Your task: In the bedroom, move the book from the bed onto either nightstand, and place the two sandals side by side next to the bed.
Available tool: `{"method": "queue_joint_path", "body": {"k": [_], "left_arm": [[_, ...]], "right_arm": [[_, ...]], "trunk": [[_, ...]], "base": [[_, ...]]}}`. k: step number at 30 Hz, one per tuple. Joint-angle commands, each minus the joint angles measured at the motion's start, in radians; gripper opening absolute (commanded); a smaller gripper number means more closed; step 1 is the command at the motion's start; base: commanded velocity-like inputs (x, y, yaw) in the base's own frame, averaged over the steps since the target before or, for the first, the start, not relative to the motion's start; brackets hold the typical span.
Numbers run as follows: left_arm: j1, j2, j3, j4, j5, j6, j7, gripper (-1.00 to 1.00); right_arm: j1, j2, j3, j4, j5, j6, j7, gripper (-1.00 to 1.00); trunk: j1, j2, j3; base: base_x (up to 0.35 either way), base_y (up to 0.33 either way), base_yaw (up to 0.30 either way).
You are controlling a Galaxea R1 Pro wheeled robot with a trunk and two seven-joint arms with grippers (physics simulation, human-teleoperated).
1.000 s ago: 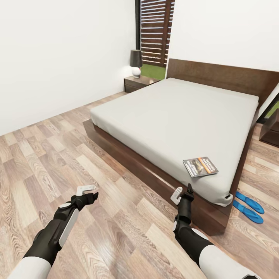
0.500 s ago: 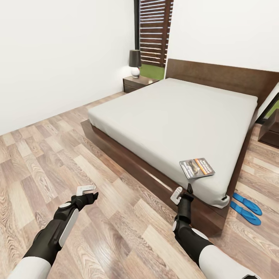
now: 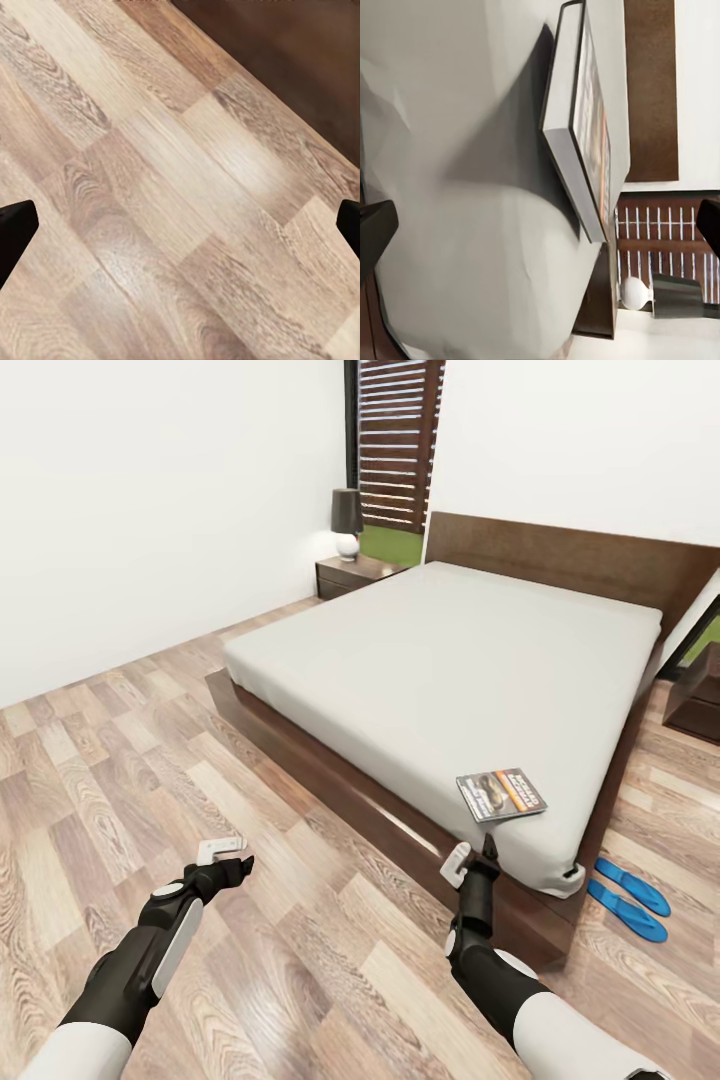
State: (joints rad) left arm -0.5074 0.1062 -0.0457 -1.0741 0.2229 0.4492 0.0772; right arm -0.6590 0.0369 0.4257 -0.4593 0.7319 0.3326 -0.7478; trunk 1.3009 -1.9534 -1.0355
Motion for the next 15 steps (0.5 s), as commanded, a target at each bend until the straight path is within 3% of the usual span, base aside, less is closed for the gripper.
{"method": "queue_joint_path", "body": {"k": [1, 7, 15], "left_arm": [[0.000, 0.001, -0.003, -0.001, 0.010, 0.004, 0.008, 1.00], [0.000, 0.001, -0.003, -0.001, 0.010, 0.005, 0.009, 1.00], [0.000, 0.001, -0.003, -0.001, 0.010, 0.004, 0.009, 1.00]], "right_arm": [[-0.001, 0.000, 0.002, 0.001, 0.005, 0.009, -0.002, 1.00], [-0.001, 0.000, 0.002, 0.001, 0.004, 0.008, -0.003, 1.00], [-0.001, 0.000, 0.002, 0.001, 0.004, 0.008, -0.003, 1.00]], "trunk": [[-0.004, 0.007, 0.003], [-0.027, 0.049, 0.021], [-0.027, 0.049, 0.021]], "base": [[0.000, -0.006, 0.000], [0.000, -0.001, 0.000], [0.000, 0.000, 0.000]]}}
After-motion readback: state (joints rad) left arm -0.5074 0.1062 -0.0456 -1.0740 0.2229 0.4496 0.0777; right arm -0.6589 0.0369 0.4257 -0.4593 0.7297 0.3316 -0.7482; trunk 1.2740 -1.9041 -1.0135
